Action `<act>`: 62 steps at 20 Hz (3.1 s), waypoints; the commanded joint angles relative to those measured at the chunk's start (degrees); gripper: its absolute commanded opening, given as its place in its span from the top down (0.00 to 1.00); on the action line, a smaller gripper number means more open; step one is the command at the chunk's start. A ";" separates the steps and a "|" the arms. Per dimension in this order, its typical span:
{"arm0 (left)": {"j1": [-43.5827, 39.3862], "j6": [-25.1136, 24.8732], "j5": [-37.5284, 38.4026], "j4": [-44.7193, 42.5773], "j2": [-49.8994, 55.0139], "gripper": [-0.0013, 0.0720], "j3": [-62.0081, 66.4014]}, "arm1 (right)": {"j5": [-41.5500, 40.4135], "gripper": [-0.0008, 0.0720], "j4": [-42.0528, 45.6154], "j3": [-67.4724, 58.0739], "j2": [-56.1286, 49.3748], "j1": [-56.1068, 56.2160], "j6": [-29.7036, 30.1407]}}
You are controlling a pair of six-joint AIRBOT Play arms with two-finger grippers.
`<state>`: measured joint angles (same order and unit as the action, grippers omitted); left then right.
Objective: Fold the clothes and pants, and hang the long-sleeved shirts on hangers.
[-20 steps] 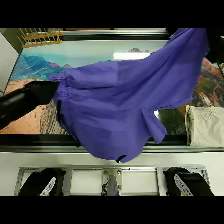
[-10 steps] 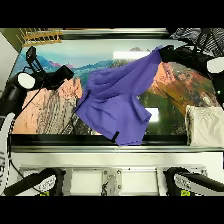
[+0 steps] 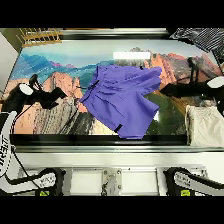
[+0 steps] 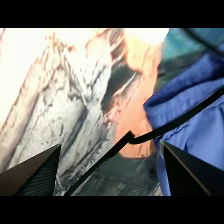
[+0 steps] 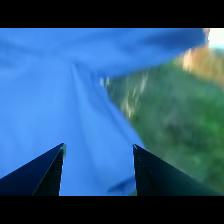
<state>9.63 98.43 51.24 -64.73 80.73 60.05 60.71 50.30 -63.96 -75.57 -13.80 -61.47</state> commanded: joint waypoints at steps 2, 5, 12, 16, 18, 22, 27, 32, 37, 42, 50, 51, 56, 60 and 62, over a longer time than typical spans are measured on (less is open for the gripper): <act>-2.67 -3.67 -6.69 6.23 2.47 0.07 -3.91 | 2.99 0.38 0.11 10.84 0.07 -1.03 -0.07; -6.43 -3.72 -4.48 6.29 9.25 0.07 2.51 | 2.32 0.38 0.09 15.41 0.07 -1.01 -1.55; -12.20 -3.50 -0.55 6.38 19.85 0.07 13.64 | 0.42 0.38 0.04 22.77 0.04 0.00 -1.55; -14.25 -3.50 -1.11 6.32 20.57 0.33 14.95 | -3.45 0.38 0.02 23.45 -0.94 5.33 -1.55; -14.34 -3.52 -1.20 6.16 20.55 0.78 14.95 | -6.73 0.38 0.00 23.45 -2.10 8.68 -2.49; -12.87 -3.58 1.86 5.66 19.39 0.97 14.10 | -10.99 0.78 -0.98 22.34 -3.15 11.63 -3.28; -15.41 -3.69 0.24 2.82 4.20 0.97 -3.15 | -11.30 0.98 6.21 10.71 -3.15 11.10 -6.69; -24.57 -3.50 -2.14 2.84 -7.28 0.97 -17.53 | -7.50 0.17 10.82 2.86 -2.12 10.27 -8.44; -27.63 -3.45 -5.38 2.91 -11.56 0.97 -23.39 | 3.98 0.47 14.45 11.87 3.37 2.05 -9.79; -27.50 -3.45 -5.27 2.97 -11.91 0.97 -24.92 | 1.18 0.45 5.79 31.85 11.76 -6.93 -16.94; -27.50 -3.45 -5.27 2.95 -11.91 0.97 -24.83 | -3.32 0.45 0.39 39.69 12.07 -2.36 -16.39; -27.50 -3.45 -5.27 2.97 -11.91 0.97 -24.83 | -4.48 0.45 0.35 39.69 12.07 -1.70 -16.41; -27.50 -3.45 -5.25 2.97 -11.91 0.97 -24.81 | -14.25 0.52 -3.34 39.69 11.43 4.46 -16.39; -27.19 -3.45 -4.72 2.91 -12.02 0.97 -23.65 | -18.25 0.98 -3.52 38.21 11.87 7.87 -14.40; -25.57 -3.48 -2.25 2.80 -13.73 0.97 -20.09 | -15.80 0.98 0.11 33.03 13.84 7.67 -13.38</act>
<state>-17.19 95.00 46.98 -61.91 68.27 37.04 44.82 48.10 -26.65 -63.33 -7.11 -76.51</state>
